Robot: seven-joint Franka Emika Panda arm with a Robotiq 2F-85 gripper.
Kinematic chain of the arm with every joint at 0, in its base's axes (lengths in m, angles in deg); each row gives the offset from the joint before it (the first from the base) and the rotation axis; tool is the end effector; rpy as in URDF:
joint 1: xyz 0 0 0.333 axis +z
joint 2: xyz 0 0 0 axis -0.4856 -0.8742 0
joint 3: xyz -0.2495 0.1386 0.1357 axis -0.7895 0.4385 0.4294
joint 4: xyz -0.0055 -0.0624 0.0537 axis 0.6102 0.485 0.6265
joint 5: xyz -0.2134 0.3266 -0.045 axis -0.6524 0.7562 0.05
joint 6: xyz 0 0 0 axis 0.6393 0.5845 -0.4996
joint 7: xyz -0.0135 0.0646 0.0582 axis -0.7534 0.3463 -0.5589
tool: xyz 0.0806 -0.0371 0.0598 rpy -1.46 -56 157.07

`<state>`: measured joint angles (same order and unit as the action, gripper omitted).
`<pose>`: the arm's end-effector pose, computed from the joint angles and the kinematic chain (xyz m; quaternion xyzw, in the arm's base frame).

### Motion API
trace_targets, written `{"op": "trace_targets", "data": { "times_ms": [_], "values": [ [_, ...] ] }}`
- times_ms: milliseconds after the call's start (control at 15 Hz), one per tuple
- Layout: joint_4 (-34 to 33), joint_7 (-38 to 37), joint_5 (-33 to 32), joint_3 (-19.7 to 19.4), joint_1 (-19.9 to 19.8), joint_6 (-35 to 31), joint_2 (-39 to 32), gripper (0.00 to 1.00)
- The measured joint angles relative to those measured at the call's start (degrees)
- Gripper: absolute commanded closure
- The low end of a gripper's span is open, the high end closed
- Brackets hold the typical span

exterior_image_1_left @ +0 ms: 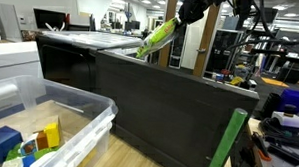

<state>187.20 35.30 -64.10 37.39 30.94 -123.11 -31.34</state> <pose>0.3955 -0.0386 0.4733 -0.9270 0.0967 -0.3590 0.0499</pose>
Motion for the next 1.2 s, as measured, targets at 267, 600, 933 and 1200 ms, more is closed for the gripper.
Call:
{"op": "trace_targets", "data": {
  "times_ms": [267,600,933,1200],
  "values": [
    [-0.18,0.00,0.50,-0.62,0.87,-0.85,1.50,0.99],
    [-0.27,0.00,0.58,-1.19,1.41,-1.05,2.64,0.99],
    [-0.27,0.00,0.58,-1.19,1.41,-1.06,2.64,0.99],
    [-0.27,0.00,0.58,-1.20,1.41,-1.07,2.64,0.99]
  ]
}}
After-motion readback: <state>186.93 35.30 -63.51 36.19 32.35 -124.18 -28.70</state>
